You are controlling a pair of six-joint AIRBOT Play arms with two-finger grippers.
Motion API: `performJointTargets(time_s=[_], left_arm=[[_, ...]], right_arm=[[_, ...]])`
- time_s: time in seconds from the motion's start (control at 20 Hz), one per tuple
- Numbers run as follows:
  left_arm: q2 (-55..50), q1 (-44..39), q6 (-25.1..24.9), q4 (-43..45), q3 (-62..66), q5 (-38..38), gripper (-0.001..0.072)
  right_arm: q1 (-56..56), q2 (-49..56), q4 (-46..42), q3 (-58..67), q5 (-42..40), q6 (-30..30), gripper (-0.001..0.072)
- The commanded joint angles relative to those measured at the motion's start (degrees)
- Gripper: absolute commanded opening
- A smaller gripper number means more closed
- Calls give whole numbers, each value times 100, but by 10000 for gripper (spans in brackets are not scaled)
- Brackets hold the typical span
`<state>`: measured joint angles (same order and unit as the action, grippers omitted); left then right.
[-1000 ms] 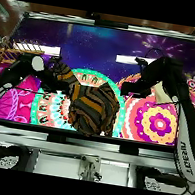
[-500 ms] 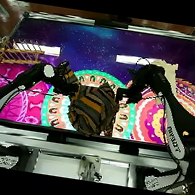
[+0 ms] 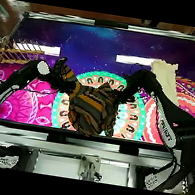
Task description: Fold the shirts.
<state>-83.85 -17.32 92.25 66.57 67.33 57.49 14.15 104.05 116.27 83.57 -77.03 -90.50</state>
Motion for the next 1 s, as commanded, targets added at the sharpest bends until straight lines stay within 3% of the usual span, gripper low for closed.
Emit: performJointTargets(time_s=[0.0,0.15,0.3,0.55,0.8,0.95], left_arm=[[195,17,-442,-15,116,-4,59],[461,17,-938,-13,898,-2,59],[857,9,-1237,-15,2500,-2,59],[1458,-20,-1207,-17,5589,-33,59],[2682,-20,-804,-15,4878,-103,59],[2946,-20,-800,101,4284,448,59]], right_arm=[[-2,-70,251,4,116,-221,75],[-4,-785,278,170,133,-927,75],[-4,-1853,214,881,190,-1408,75],[-2,-3672,223,2439,1128,-1241,75],[-2,-4944,372,2605,1045,-326,75],[-2,-5237,457,2605,553,-37,75]])
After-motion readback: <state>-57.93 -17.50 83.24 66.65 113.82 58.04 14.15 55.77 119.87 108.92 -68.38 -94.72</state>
